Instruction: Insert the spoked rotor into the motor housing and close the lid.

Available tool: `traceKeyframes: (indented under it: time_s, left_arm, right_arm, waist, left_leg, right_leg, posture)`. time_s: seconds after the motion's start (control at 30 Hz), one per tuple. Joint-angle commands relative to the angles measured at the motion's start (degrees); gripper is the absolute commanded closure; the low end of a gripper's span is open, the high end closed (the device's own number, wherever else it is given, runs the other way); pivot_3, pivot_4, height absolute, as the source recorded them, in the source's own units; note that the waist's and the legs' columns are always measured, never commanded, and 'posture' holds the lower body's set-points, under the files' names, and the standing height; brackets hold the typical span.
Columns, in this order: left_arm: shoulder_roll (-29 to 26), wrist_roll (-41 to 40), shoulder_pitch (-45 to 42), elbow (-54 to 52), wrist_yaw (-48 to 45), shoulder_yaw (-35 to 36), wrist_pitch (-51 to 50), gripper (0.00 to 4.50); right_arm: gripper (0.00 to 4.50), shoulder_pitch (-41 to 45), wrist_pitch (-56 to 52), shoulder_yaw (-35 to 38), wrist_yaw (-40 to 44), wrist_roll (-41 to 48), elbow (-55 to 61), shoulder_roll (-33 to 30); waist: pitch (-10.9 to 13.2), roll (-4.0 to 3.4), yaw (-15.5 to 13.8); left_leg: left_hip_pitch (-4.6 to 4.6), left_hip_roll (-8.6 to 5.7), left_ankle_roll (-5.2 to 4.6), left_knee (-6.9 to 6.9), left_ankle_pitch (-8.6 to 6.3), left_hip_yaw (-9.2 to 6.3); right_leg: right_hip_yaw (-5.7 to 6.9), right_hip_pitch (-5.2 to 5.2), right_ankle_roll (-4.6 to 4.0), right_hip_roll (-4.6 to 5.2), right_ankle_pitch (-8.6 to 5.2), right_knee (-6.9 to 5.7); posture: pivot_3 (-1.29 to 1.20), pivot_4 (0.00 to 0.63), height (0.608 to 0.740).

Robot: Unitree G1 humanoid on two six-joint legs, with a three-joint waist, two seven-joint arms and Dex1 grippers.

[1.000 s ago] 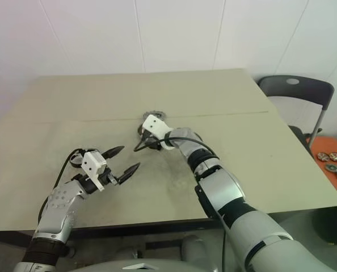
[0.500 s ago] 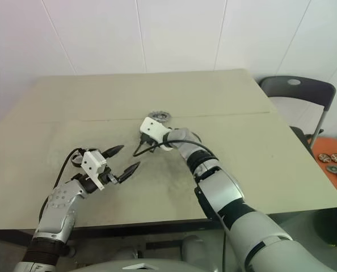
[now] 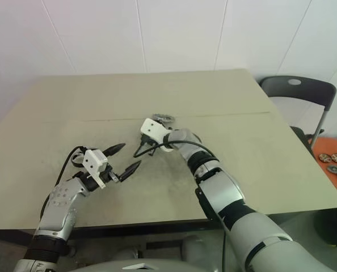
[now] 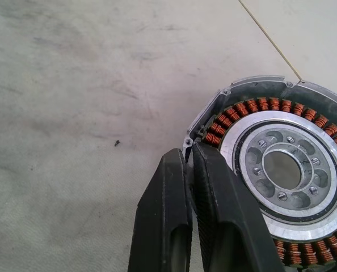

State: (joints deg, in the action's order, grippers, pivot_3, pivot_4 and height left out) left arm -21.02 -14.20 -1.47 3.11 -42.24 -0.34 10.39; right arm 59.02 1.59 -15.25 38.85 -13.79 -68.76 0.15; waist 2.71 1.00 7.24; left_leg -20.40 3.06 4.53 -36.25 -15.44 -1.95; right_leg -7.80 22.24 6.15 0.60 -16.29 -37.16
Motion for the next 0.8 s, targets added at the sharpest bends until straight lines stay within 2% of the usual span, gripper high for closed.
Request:
traceKeyframes:
  time_s: [0.03,0.33,0.5,0.6,0.8]
  left_arm:
    - [-0.8,-0.2,-0.4,-1.6,-0.1,0.7,0.7,0.00]
    - [-2.8,-2.1,0.8,-2.2,-2.1,1.5,-0.8,0.00]
    - [-3.3,-1.9,1.1,-2.1,-2.1,1.6,-0.7,0.00]
    - [-3.6,-1.8,1.4,-2.2,-2.3,1.6,-1.0,0.00]
    - [-4.0,-1.8,1.5,-2.2,-2.9,1.7,-1.3,0.00]
  right_arm:
    - [4.49,-0.2,-2.2,1.7,4.2,2.1,0.2,-0.7]
    - [4.49,-2.8,-7.0,3.1,13.5,6.1,10.4,-2.8]
    - [4.49,-11.0,-11.6,0.2,25.6,9.7,27.5,-5.5]
    - [4.49,-15.6,-15.4,-1.6,29.4,10.6,36.0,-8.6]
    - [4.49,-23.5,-27.6,-2.3,36.5,18.4,53.1,-13.0]
  waist:
    - [0.0,0.00,0.0]
    - [0.0,-0.05,0.1]
    - [0.0,-0.06,0.0]
    - [0.0,-0.06,0.0]
    - [0.0,-0.06,-0.2]
  left_leg:
    - [-0.01,0.00,0.00,0.00,0.00,0.00]
    - [-0.13,0.00,0.00,0.19,-0.01,-0.02]
    - [-0.16,0.00,0.00,0.19,-0.01,-0.02]
    - [-0.15,0.00,0.00,0.17,-0.01,-0.02]
    - [-0.16,0.00,0.00,0.13,-0.01,-0.02]
  right_leg:
    - [0.00,0.01,0.00,0.00,0.00,0.00]
    - [0.01,0.18,0.10,0.00,-0.05,0.03]
    - [0.01,0.19,0.12,0.00,-0.06,0.04]
    - [0.01,0.19,0.14,0.00,-0.07,0.03]
    - [0.01,0.17,0.13,0.00,-0.09,0.04]
  posture:
    - [0.00,0.000,0.740]
    - [0.00,0.000,0.740]
    - [0.00,0.000,0.740]
    - [0.00,0.000,0.740]
    - [0.00,0.000,0.740]
